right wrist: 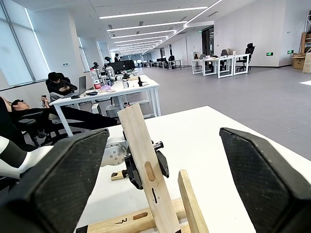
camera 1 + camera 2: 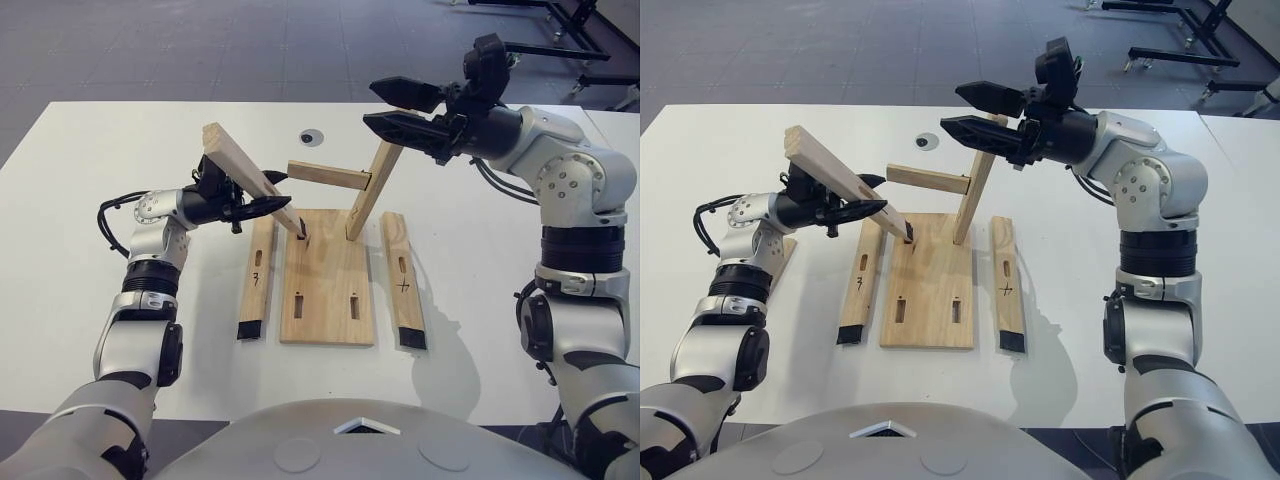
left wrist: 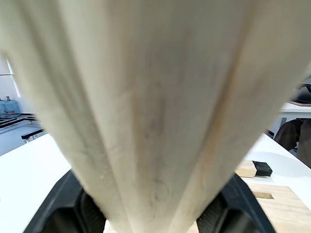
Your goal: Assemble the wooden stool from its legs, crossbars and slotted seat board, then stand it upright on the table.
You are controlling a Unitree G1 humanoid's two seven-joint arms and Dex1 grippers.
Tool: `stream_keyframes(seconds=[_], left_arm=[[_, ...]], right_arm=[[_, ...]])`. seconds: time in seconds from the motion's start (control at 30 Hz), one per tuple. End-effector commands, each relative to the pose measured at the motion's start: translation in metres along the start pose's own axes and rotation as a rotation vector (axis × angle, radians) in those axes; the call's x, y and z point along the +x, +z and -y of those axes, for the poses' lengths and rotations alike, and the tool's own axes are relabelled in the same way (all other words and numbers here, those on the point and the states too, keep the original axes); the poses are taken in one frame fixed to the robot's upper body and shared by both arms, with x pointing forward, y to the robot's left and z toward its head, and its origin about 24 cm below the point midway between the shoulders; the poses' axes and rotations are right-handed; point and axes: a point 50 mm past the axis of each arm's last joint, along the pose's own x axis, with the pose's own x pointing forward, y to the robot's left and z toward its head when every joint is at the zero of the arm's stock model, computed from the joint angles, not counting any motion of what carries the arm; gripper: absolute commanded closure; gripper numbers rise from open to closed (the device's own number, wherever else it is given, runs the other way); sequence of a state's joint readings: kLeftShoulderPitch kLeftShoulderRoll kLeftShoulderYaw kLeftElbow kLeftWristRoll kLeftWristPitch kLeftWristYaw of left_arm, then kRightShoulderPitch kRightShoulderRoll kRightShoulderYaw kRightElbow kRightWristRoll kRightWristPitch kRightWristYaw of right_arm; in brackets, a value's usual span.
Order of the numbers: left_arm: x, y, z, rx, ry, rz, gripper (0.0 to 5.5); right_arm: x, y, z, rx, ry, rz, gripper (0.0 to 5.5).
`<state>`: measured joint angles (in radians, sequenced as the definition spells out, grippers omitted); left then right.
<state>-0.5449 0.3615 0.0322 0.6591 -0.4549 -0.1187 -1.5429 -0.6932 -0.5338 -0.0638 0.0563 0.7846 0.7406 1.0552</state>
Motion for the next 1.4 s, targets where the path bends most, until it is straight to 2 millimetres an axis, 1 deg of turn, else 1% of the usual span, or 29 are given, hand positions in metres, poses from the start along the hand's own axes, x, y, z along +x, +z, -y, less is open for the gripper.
stream_keyframes(seconds=[0.03,0.2,0.3,0.47,0.57,0.73,0.8,0.93,0.97,1.07,1.13,1.2,1.27,1.4], left_arm=[[0.002,-0.002,0.003,-0.034,-0.062,-0.065,3.48],[0.003,0.004,-0.003,0.008,-0.054,-0.092,3.48],[0.003,0.002,-0.002,0.02,-0.072,-0.148,3.48],[0.002,0.003,-0.003,0.024,-0.088,-0.184,3.48],[0.001,0.001,-0.001,0.0,-0.089,-0.206,3.48],[0.002,-0.003,-0.003,-0.076,-0.043,-0.168,3.48],[0.002,-0.004,-0.002,-0.084,-0.045,-0.158,3.48],[0.006,-0.006,0.002,-0.099,-0.066,-0.143,3.48],[0.006,-0.006,0.003,-0.101,-0.071,-0.143,3.48],[0.005,-0.008,0.007,-0.111,-0.086,-0.151,3.48],[0.005,-0.009,0.008,-0.118,-0.091,-0.154,3.48],[0.005,-0.009,0.009,-0.121,-0.095,-0.155,3.48],[0.005,-0.009,0.009,-0.122,-0.098,-0.157,3.48],[0.006,-0.008,0.008,-0.122,-0.098,-0.159,3.48]], right_arm=[[0.001,-0.001,-0.001,-0.011,-0.001,-0.008,1.32],[0.0,-0.006,-0.002,0.0,-0.001,-0.014,1.32],[0.0,-0.007,-0.003,0.001,-0.001,-0.018,1.32],[-0.002,-0.009,-0.004,0.0,-0.007,-0.025,1.32],[-0.002,-0.009,-0.004,0.001,-0.003,-0.029,1.32],[0.001,-0.009,-0.001,-0.01,-0.021,-0.047,1.32],[0.002,-0.011,0.003,-0.026,-0.044,-0.072,1.32],[0.003,-0.018,0.005,-0.038,-0.049,-0.123,1.32],[0.003,-0.017,0.005,-0.037,-0.046,-0.113,1.32],[0.003,-0.003,0.0,-0.048,-0.002,-0.031,1.32],[0.0,0.008,0.002,-0.061,-0.008,0.017,1.32],[-0.002,0.013,0.005,-0.068,-0.026,0.037,1.32],[-0.004,0.011,0.009,-0.072,-0.047,0.016,1.32],[-0.008,-0.006,0.013,-0.081,-0.076,-0.087,1.32]])
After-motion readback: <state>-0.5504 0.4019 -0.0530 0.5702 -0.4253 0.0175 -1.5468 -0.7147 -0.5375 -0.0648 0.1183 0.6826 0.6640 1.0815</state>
